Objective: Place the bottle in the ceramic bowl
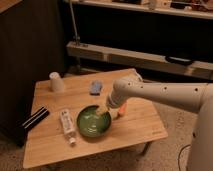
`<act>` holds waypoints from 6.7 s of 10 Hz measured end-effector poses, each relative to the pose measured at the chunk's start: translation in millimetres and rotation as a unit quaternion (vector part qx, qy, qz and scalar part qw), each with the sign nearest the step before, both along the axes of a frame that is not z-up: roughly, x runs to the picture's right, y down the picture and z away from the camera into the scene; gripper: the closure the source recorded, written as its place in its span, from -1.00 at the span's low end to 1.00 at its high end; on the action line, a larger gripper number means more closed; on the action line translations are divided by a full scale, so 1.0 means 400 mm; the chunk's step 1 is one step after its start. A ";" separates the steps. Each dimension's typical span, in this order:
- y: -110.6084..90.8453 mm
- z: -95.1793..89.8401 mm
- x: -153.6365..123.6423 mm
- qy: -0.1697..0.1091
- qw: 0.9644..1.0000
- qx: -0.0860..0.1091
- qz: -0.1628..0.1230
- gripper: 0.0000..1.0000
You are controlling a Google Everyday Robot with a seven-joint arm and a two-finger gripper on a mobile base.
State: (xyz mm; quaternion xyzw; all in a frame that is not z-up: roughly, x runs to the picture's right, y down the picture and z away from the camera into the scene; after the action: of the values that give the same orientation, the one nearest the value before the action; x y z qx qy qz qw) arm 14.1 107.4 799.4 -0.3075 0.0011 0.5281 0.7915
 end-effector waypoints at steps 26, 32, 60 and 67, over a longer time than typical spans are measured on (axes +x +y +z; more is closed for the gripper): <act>-0.144 -0.320 -0.359 -0.061 0.985 0.113 -0.114 -0.60; -0.038 -0.332 -0.604 -0.073 0.968 0.092 -0.222 -0.60; 0.125 0.043 -0.664 -0.066 0.972 -0.030 -0.223 0.89; -0.137 -0.148 -0.502 -0.131 0.978 -0.005 -0.163 1.00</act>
State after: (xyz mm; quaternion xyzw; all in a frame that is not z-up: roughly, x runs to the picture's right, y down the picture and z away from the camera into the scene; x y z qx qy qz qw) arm -186.6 52.7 740.2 -0.3734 -0.0503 0.3468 0.8589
